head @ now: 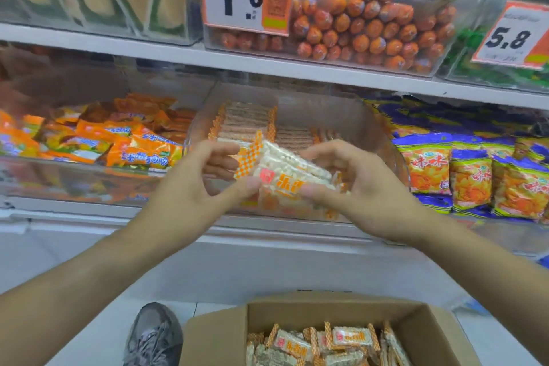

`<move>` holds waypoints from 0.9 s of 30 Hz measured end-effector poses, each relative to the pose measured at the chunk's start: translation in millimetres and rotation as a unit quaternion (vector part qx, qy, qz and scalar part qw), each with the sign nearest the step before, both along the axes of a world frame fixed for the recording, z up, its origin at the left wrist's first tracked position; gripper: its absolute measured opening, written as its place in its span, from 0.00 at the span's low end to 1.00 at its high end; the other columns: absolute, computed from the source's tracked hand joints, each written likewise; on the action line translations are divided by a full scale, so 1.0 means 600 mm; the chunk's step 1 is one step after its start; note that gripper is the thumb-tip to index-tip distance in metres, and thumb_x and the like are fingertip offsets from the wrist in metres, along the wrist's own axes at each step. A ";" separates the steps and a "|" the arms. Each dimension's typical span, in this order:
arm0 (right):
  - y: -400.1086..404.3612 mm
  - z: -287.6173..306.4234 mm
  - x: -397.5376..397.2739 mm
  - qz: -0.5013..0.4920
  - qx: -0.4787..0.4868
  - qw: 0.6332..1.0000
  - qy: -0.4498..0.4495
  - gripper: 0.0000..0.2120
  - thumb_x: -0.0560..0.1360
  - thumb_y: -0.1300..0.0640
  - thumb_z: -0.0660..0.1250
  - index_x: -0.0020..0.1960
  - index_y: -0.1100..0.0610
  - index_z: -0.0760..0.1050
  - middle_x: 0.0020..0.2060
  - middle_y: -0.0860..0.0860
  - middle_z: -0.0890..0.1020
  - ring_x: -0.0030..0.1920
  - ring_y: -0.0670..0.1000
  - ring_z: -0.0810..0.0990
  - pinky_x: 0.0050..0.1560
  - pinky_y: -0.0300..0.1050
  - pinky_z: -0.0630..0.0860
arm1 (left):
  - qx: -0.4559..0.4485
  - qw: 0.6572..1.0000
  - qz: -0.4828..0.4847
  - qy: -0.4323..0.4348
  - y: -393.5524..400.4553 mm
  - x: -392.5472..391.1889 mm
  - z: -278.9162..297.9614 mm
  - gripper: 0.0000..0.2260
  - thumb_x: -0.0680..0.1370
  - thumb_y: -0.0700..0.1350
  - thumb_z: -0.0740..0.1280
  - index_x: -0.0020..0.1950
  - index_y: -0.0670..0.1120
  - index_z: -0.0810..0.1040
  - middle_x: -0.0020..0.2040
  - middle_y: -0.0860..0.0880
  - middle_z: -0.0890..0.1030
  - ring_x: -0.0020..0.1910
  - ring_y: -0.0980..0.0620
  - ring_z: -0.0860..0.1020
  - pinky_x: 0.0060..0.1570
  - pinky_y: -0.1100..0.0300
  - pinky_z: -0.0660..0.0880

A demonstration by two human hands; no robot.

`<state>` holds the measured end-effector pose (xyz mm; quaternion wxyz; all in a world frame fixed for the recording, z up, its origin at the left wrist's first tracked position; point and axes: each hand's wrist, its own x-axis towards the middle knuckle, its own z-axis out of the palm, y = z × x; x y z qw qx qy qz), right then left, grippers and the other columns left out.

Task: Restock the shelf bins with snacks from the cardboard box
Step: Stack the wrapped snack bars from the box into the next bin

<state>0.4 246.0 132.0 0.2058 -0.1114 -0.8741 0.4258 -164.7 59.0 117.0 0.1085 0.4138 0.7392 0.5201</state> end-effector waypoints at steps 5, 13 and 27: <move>0.053 0.019 -0.143 -0.042 0.083 0.991 -0.101 0.25 0.73 0.48 0.75 0.67 0.52 0.73 0.61 0.49 0.79 0.59 0.47 0.79 0.54 0.38 0.77 | 0.001 0.989 0.139 0.050 -0.010 -0.065 -0.009 0.14 0.70 0.46 0.78 0.51 0.53 0.78 0.45 0.54 0.81 0.42 0.60 0.77 0.38 0.76 0.70; 0.045 -0.021 -0.263 0.011 0.196 0.946 -0.258 0.27 0.76 0.44 0.71 0.71 0.55 0.72 0.68 0.51 0.76 0.69 0.52 0.74 0.67 0.44 0.69 | -0.017 0.992 0.127 0.012 -0.013 -0.074 -0.017 0.04 0.74 0.45 0.74 0.45 0.52 0.81 0.42 0.57 0.82 0.40 0.62 0.78 0.35 0.73 0.70; 0.038 -0.019 -0.267 0.021 0.236 0.934 -0.266 0.24 0.71 0.44 0.77 0.62 0.53 0.76 0.55 0.47 0.78 0.54 0.48 0.76 0.54 0.42 0.71 | -0.061 0.976 0.194 0.077 -0.007 -0.093 -0.036 0.12 0.75 0.46 0.73 0.53 0.54 0.73 0.55 0.55 0.69 0.40 0.60 0.74 0.38 0.64 0.64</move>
